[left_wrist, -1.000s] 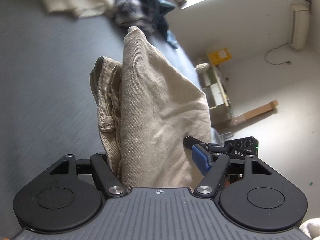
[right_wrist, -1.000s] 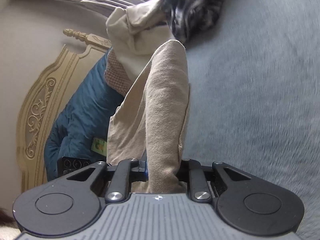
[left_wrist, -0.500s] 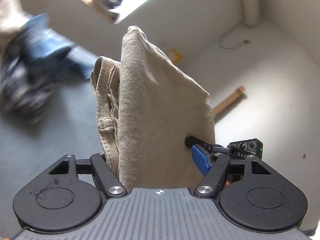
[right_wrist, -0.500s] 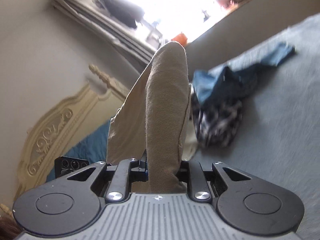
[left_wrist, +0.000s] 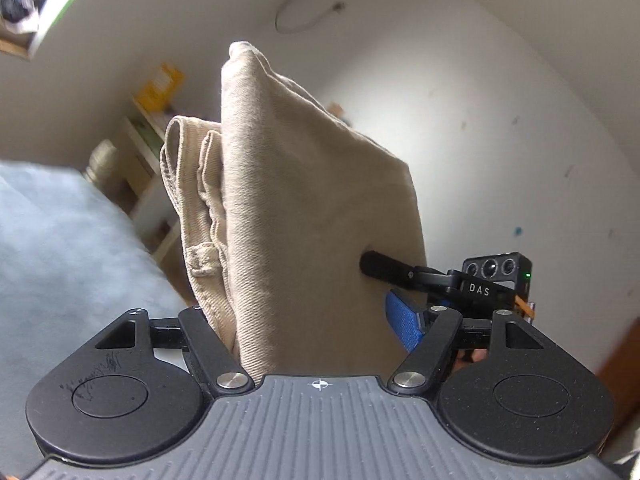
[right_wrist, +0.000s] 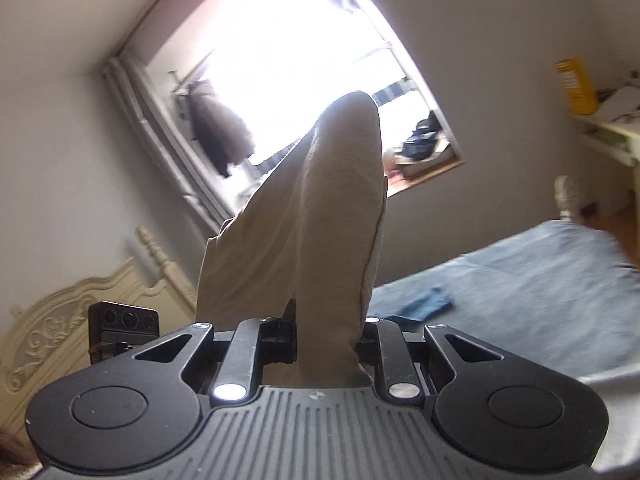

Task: Fold clothes
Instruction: 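Lift the folded trousers off the blanket with both grippers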

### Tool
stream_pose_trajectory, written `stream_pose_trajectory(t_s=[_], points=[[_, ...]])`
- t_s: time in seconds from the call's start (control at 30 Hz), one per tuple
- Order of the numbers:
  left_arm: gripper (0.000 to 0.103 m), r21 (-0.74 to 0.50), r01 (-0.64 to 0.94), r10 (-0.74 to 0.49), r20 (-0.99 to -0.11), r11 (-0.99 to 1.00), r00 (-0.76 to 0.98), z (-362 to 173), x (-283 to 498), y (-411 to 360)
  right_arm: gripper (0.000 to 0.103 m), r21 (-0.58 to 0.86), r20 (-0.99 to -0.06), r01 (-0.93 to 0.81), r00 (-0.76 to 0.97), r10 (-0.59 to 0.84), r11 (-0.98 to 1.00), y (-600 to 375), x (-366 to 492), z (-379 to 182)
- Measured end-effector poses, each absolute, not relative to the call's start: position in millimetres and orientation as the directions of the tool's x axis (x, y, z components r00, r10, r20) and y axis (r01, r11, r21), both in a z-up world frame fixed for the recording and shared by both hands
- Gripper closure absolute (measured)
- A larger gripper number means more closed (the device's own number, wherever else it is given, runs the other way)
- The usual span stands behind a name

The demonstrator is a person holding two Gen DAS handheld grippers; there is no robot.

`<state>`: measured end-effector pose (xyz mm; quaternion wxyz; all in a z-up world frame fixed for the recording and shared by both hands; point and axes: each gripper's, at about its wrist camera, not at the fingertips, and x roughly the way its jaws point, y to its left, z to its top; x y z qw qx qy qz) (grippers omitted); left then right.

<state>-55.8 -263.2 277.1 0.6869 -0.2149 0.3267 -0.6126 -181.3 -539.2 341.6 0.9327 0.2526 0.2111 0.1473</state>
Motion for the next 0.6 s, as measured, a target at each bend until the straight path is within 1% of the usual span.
stream_pose_trajectory(t_s=[0.07,0.13,0.2,0.33,0.43,0.5,0.6], points=[[0.031,-0.725,0.672,-0.977,-0.213,0.153,-0.007,257.8,-61.4,-303.2,0.082,0.522,-0.37,-0.094,0.871,0.325,0.848,-562.8,-195.6,336.6],[0.031,-0.756,0.637,-0.969,-0.241,0.153,-0.054,227.4,-63.2,-342.9,0.082,0.545,-0.416,-0.023,0.86,0.295,0.838,-591.3,-200.7,309.1],[0.031,-0.788,0.595,-0.958,-0.27,0.159,-0.1,188.8,-62.0,-379.9,0.082,0.563,-0.462,0.048,0.846,0.267,0.825,-619.8,-205.9,281.7],[0.031,-0.864,0.457,-0.933,-0.318,0.212,-0.17,96.9,-58.6,-435.3,0.082,0.587,-0.555,0.191,0.803,0.219,0.787,-677.3,-214.8,225.1],[0.031,-0.893,0.357,-0.907,-0.364,0.274,-0.214,34.1,-42.3,-475.8,0.082,0.599,-0.639,0.283,0.732,0.235,0.749,-722.7,-194.8,160.3],[0.031,-0.892,0.327,-0.892,-0.394,0.313,-0.223,3.7,-29.3,-500.1,0.082,0.591,-0.688,0.324,0.681,0.252,0.739,-745.3,-173.1,123.2],[0.031,-0.885,0.307,-0.875,-0.426,0.35,-0.229,-29.3,-6.3,-530.2,0.082,0.589,-0.722,0.35,0.634,0.279,0.729,-776.0,-145.0,74.3]])
